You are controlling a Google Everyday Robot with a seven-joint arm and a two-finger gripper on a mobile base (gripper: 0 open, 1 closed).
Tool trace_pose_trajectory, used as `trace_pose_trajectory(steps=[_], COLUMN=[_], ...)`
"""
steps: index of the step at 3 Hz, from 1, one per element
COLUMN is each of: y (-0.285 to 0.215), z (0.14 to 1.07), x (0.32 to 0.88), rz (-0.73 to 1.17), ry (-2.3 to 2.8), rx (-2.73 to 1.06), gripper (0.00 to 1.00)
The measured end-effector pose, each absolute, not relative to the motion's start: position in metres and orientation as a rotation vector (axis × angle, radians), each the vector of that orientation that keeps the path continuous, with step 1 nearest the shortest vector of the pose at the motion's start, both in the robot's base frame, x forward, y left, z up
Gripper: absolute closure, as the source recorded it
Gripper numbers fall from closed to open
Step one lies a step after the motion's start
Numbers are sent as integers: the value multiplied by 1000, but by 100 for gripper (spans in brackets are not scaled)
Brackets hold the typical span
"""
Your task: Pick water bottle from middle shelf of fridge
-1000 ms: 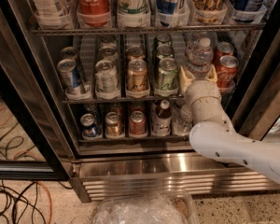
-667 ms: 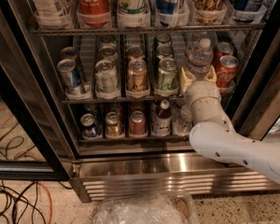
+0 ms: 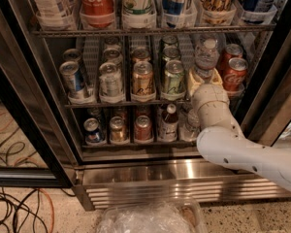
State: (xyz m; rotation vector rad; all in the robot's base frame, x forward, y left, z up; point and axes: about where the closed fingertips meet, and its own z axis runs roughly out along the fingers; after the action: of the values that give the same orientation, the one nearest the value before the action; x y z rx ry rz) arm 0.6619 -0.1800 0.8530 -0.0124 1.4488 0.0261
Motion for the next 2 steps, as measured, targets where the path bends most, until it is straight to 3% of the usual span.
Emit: trace_pose_trajectory(steps=[2], y=[-181], z=[854], x=[661], rz=[19], ry=[1440], rx=[3], gripper=[100])
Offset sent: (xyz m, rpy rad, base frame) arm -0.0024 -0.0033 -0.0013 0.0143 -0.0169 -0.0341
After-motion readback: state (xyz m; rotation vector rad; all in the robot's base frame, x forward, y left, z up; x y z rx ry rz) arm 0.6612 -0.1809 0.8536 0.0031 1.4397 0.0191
